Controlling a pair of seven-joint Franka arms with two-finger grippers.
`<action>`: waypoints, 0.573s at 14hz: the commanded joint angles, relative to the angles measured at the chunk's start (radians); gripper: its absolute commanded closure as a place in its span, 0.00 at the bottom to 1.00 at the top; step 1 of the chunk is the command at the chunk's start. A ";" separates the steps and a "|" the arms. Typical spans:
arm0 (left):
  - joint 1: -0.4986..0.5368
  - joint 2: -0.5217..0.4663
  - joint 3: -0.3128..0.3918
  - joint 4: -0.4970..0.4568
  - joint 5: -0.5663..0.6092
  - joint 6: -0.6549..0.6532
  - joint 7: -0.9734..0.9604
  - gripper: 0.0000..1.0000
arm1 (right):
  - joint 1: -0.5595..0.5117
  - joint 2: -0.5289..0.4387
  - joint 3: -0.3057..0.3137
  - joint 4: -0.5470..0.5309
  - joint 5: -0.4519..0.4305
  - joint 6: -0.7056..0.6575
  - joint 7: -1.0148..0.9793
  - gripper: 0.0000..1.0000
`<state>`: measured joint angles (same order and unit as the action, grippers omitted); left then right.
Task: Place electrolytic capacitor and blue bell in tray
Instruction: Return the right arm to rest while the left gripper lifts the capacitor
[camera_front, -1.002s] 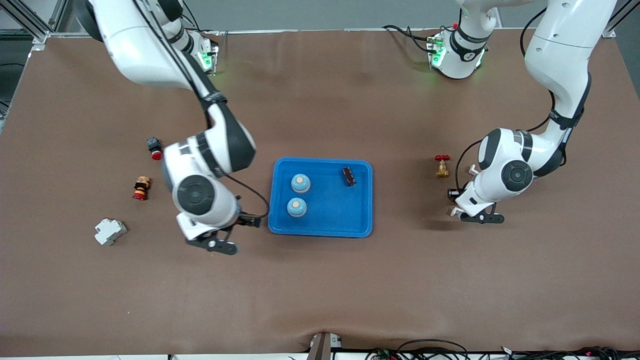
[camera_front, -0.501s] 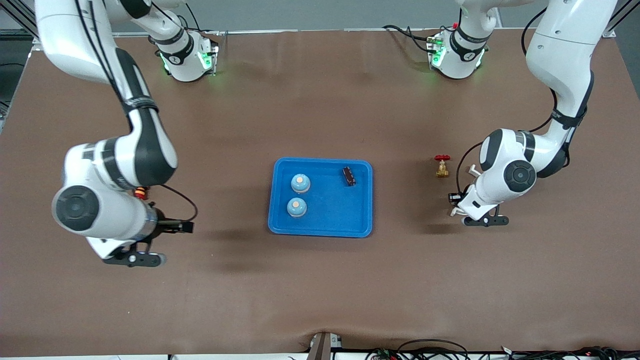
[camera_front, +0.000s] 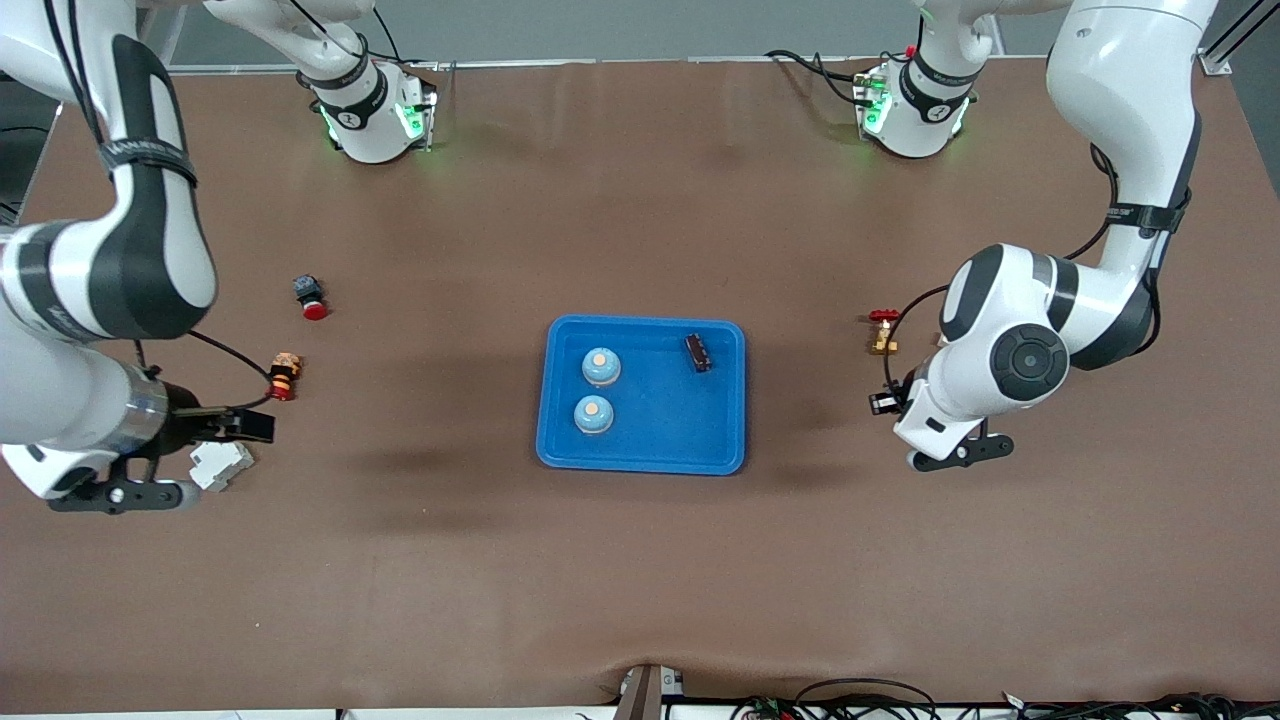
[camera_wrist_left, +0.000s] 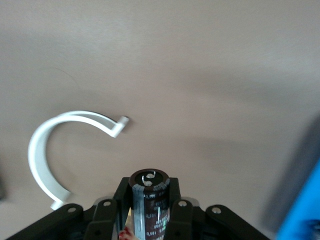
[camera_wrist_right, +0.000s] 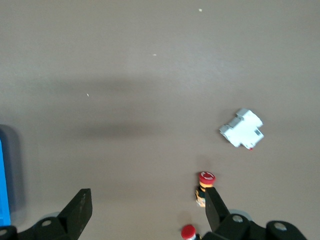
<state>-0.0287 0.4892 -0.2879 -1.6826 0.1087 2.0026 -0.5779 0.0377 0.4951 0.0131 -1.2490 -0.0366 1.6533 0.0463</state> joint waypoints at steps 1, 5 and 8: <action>-0.039 0.025 0.000 0.061 -0.027 -0.022 -0.170 1.00 | -0.019 -0.087 0.018 -0.049 -0.003 -0.036 -0.010 0.00; -0.149 0.112 0.001 0.194 -0.050 -0.019 -0.503 1.00 | -0.039 -0.174 0.018 -0.049 -0.003 -0.110 -0.006 0.00; -0.210 0.155 0.004 0.238 -0.044 -0.008 -0.591 1.00 | -0.047 -0.242 0.018 -0.070 -0.003 -0.147 0.003 0.00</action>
<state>-0.2068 0.5983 -0.2906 -1.5070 0.0721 2.0035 -1.1215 0.0128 0.3248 0.0132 -1.2547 -0.0366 1.5115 0.0452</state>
